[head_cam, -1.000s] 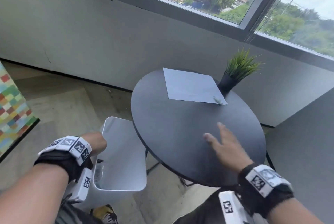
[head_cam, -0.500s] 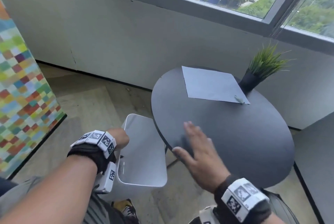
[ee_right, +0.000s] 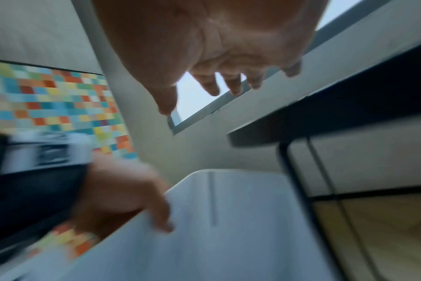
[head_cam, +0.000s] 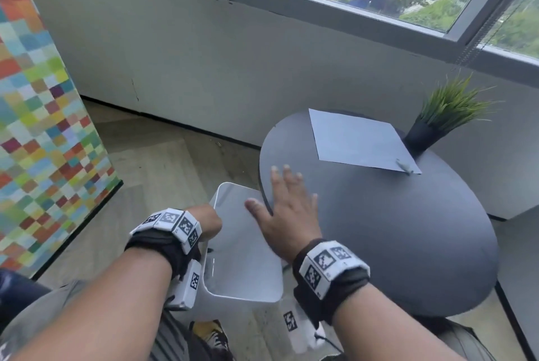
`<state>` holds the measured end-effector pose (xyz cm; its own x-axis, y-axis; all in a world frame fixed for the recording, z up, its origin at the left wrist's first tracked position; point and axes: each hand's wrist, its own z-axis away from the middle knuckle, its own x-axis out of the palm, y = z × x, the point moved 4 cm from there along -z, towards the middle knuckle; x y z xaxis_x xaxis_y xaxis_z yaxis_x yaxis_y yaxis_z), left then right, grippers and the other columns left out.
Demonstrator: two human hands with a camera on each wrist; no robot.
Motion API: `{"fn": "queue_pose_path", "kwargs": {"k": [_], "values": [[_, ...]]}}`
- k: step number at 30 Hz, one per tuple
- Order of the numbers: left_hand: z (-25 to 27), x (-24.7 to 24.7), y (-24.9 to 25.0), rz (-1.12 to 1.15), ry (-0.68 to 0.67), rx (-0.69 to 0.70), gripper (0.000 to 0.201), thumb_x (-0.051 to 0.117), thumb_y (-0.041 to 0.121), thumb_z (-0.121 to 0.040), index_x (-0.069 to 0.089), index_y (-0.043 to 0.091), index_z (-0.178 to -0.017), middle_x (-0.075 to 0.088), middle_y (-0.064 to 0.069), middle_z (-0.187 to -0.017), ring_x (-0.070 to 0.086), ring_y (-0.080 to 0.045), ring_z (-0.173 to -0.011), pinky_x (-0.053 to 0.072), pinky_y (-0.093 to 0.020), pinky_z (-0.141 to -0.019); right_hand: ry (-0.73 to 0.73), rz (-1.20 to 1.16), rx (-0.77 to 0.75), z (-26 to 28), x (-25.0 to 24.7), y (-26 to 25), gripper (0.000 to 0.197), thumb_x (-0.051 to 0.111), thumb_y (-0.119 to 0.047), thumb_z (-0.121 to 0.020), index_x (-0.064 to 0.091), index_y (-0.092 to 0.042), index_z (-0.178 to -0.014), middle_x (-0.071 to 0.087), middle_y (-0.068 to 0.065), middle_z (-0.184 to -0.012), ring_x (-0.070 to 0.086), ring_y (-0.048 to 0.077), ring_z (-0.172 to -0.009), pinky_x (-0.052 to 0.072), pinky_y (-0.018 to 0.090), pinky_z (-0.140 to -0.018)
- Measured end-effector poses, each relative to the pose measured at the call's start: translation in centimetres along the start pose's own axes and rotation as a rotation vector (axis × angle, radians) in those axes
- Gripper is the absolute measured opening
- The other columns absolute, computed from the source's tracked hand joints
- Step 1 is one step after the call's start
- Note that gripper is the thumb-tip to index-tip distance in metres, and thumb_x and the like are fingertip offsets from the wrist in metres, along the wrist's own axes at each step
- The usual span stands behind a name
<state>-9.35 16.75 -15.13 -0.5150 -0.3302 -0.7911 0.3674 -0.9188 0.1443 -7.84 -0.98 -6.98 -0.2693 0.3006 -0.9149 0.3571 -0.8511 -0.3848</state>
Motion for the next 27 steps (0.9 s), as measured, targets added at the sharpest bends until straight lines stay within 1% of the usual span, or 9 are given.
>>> {"fn": "queue_pose_path", "kwargs": {"k": [3,8,10,13,15,19,21,23,27], "values": [[-0.5,0.3,-0.3,0.010,-0.007,-0.028,0.030,0.046,0.012,-0.090,0.064,0.002,-0.112,0.067,-0.015,-0.114,0.064,-0.031,-0.105,0.041,-0.026,-0.069,-0.098,0.104,0.198,-2.3,-0.3,2.2,0.080,0.034,-0.064,-0.091,0.000,-0.028,-0.155,-0.011,-0.009,-0.162,-0.013,0.022,-0.149,-0.002,0.061,-0.115],[-0.8,0.2,-0.4,0.055,0.013,0.001,0.030,0.044,0.017,-0.095,0.063,0.006,-0.116,0.067,-0.014,-0.117,0.064,-0.029,-0.107,0.047,-0.029,-0.080,-0.266,0.145,-0.338,2.6,2.0,-2.5,0.079,0.035,-0.069,-0.090,0.005,-0.033,-0.154,-0.002,-0.010,-0.163,-0.011,0.016,-0.149,-0.005,0.055,-0.118],[-1.2,0.3,-0.8,0.055,0.004,0.023,0.034,0.044,0.020,-0.094,0.063,0.008,-0.120,0.067,-0.013,-0.120,0.063,-0.029,-0.107,0.047,-0.029,-0.081,-0.216,0.006,-0.394,5.0,1.2,-2.4,0.074,0.042,-0.064,-0.092,0.008,-0.039,-0.153,0.002,-0.015,-0.162,-0.004,0.006,-0.148,-0.001,0.045,-0.121],[-1.2,0.4,-1.4,0.061,0.001,-0.009,0.035,0.051,0.017,-0.088,0.062,0.010,-0.121,0.067,-0.012,-0.118,0.063,-0.027,-0.102,0.041,-0.024,-0.071,0.036,-0.052,-0.128,6.3,-1.2,2.9,0.064,0.045,-0.056,-0.093,0.019,-0.041,-0.150,0.007,-0.018,-0.160,0.001,0.005,-0.148,0.005,0.041,-0.121],[-1.0,0.5,-1.3,0.061,-0.015,-0.011,0.035,0.054,0.015,-0.089,0.061,0.010,-0.123,0.067,-0.012,-0.118,0.063,-0.027,-0.101,0.040,-0.023,-0.066,0.059,-0.126,-0.084,8.0,-3.1,6.8,0.053,0.054,-0.048,-0.093,0.039,-0.040,-0.143,0.026,-0.021,-0.153,0.019,-0.002,-0.143,0.017,0.029,-0.120],[-1.3,-0.1,-1.1,0.049,-0.013,-0.022,0.036,0.054,0.012,-0.091,0.060,0.009,-0.127,0.067,-0.012,-0.118,0.065,-0.026,-0.104,0.041,-0.022,-0.060,0.104,-0.273,0.042,12.0,-8.6,14.6,0.026,0.070,-0.032,-0.085,0.068,-0.048,-0.106,0.064,-0.031,-0.114,0.058,-0.008,-0.111,0.042,0.016,-0.097],[-2.0,-0.6,-1.4,-0.013,-0.008,-0.032,0.033,0.054,0.014,-0.093,0.060,0.008,-0.125,0.067,-0.012,-0.117,0.063,-0.023,-0.099,0.039,-0.020,-0.057,0.145,-0.352,0.246,13.2,-11.4,18.9,0.029,0.074,-0.052,-0.074,0.068,-0.051,-0.102,0.072,-0.022,-0.096,0.068,0.001,-0.095,0.049,0.020,-0.086],[-3.0,-0.7,-1.9,-0.030,-0.029,-0.022,0.032,0.056,0.014,-0.091,0.062,0.006,-0.121,0.065,-0.008,-0.103,0.056,-0.019,-0.086,0.035,-0.016,-0.049,0.203,-0.488,0.380,13.5,-13.2,22.8,0.062,0.068,-0.081,-0.050,0.071,-0.043,-0.099,0.075,-0.008,-0.088,0.073,0.015,-0.083,0.056,0.031,-0.077],[-6.2,0.0,-4.6,-0.036,-0.087,-0.038,0.038,0.063,0.019,-0.077,0.067,0.015,-0.115,0.072,-0.003,-0.102,0.062,-0.016,-0.083,0.040,-0.017,-0.059,0.162,-0.658,0.543,12.9,-13.3,28.1,0.060,0.068,-0.075,-0.047,0.075,-0.035,-0.090,0.076,0.004,-0.093,0.071,0.031,-0.073,0.055,0.039,-0.068]]}}
